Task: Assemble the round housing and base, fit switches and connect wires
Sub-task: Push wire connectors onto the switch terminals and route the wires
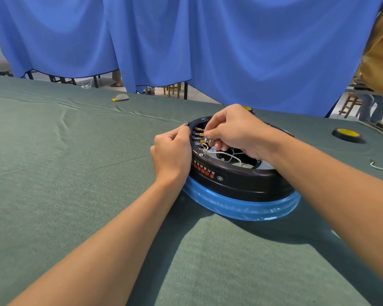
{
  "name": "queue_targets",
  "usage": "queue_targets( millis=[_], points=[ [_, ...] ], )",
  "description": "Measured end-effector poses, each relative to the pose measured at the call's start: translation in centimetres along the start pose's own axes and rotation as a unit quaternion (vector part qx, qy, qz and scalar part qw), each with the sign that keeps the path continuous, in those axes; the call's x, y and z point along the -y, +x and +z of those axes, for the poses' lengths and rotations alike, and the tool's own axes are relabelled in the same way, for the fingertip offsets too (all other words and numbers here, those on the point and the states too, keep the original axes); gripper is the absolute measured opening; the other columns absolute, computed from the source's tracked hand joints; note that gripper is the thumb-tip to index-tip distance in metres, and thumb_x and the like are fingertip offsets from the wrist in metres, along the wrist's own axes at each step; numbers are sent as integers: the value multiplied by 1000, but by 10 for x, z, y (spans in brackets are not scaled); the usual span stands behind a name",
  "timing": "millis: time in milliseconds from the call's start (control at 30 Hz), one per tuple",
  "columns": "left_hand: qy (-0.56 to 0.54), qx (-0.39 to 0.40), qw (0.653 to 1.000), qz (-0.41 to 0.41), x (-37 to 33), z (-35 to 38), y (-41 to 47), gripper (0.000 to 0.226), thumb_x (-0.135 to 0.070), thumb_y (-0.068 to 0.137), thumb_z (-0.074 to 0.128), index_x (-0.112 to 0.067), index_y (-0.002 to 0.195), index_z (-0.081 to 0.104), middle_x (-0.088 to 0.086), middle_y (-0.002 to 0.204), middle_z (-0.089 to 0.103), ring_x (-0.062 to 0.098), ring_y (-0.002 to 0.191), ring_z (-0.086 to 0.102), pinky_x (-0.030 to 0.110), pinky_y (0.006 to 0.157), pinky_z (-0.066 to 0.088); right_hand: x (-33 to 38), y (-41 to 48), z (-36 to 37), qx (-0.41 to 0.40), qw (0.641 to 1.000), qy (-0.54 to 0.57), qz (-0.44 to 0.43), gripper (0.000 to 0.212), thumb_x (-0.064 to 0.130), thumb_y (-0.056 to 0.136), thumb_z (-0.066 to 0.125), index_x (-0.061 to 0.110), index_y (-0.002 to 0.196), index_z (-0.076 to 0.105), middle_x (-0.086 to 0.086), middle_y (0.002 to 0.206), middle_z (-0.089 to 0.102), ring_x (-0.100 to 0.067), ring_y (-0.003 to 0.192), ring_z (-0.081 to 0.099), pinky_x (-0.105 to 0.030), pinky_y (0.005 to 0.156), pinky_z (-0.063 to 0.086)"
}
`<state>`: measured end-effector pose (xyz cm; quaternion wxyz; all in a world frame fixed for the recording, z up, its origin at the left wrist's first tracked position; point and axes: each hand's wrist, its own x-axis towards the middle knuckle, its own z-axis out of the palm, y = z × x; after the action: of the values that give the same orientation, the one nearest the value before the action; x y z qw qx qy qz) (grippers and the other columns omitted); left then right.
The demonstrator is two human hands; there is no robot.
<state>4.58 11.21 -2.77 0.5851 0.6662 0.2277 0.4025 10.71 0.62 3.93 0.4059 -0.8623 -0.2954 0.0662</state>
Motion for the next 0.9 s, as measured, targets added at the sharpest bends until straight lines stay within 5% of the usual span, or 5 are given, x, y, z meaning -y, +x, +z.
queue_targets(
  millis=[167,500,900],
  points=[
    [-3,5,1000,12,-1,0,-1,46,-33,89,55,6,66,57,7,59,55,17,59,49,34,59,39,3,0,3,10,1000,-16,-16,16,5,91,63,13,77,66,-6,70,65,-10,56,60,-22,50,44],
    [15,7,1000,7,1,0,1,57,-32,90,55,-17,38,41,-10,40,39,6,41,35,26,47,32,3,-2,4,-1,999,-31,-12,20,6,92,62,15,74,65,-7,75,66,-15,66,60,-26,57,46],
    [0,2,1000,4,1,0,2,46,-33,90,57,-12,48,51,-3,47,49,7,44,41,23,45,34,3,-2,4,-2,1000,-24,-10,21,5,93,60,14,74,64,-7,75,66,-14,64,59,-23,53,44]
  ],
)
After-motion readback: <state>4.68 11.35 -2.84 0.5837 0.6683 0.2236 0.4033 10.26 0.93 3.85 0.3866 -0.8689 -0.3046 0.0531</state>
